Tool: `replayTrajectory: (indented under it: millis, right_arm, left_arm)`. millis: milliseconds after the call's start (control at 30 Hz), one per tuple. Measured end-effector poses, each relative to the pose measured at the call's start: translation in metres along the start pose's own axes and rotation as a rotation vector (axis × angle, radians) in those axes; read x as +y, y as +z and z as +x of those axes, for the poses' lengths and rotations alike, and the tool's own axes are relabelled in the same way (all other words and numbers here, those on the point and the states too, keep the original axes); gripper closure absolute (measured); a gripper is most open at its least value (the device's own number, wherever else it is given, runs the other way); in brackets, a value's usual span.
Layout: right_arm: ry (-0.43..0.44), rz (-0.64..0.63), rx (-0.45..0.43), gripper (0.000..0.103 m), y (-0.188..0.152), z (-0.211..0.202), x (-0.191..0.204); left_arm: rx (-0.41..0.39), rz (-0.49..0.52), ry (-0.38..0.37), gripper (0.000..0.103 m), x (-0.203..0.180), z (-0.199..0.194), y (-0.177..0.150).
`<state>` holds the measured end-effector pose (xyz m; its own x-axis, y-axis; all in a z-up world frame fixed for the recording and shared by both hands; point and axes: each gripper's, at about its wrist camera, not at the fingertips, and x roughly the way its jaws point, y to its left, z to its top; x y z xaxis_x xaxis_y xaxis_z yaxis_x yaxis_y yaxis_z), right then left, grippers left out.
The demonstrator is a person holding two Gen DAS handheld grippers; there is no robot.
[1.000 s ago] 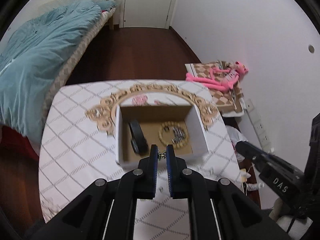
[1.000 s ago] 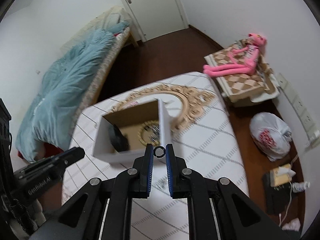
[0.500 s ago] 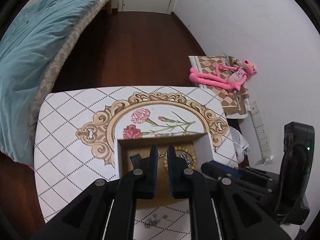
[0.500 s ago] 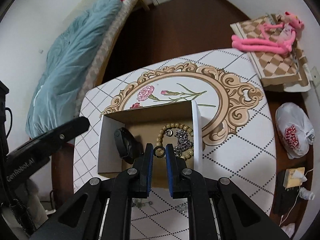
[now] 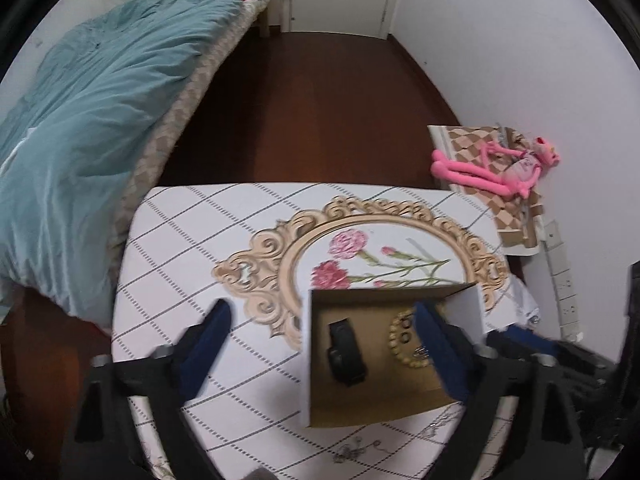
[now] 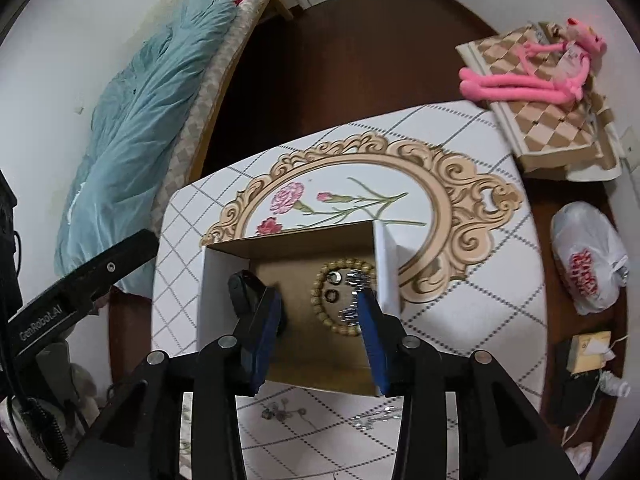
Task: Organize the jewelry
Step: 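Lower the earring with the left tool into the box while the right tool releases the black ring there, then lift both open tools away from the box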
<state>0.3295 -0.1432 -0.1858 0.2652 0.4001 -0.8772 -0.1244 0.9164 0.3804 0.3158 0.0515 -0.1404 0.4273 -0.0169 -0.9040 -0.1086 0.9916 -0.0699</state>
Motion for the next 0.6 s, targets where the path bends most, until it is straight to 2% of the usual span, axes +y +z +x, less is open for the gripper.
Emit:
replayTrajectory:
  millis: [33,67,133,167,267,367,467,600]
  right_arm:
    - [-0.034,-0.019,-0.013,0.054,-0.002,-0.003,0.002]
    - [-0.072,-0.037,-0.022,0.041,-0.005,-0.004,0.004]
    - [-0.161,-0.068,-0.034,0.025,-0.011,-0.006,0.007]
    - [-0.191,-0.078,-0.037,0.021,-0.014,-0.006,0.007]
    - [-0.311,-0.113,-0.037,0.014,-0.027,-0.003,0.009]
    - [-0.356,-0.128,-0.033,0.010,-0.039,0.000,0.008]
    - [-0.381,-0.136,-0.045,0.006,-0.048,-0.003,0.010]
    - [-0.384,-0.137,-0.064,0.005,-0.053,-0.012,0.015]
  left_arm:
    - [-0.005,0.001,0.014,0.000,0.001,-0.001,-0.004]
    - [-0.011,0.003,0.027,0.000,0.002,-0.001,-0.008]
    - [-0.032,0.008,0.053,0.000,0.003,-0.003,-0.017]
    - [-0.041,0.013,0.068,0.000,0.003,-0.004,-0.022]
    - [-0.045,0.022,0.100,0.000,0.004,-0.003,-0.037]
    - [-0.032,0.022,0.122,0.000,0.006,0.000,-0.050]
    - [-0.028,0.020,0.127,0.000,0.007,-0.001,-0.060]
    - [-0.047,0.012,0.123,0.000,0.007,-0.011,-0.070]
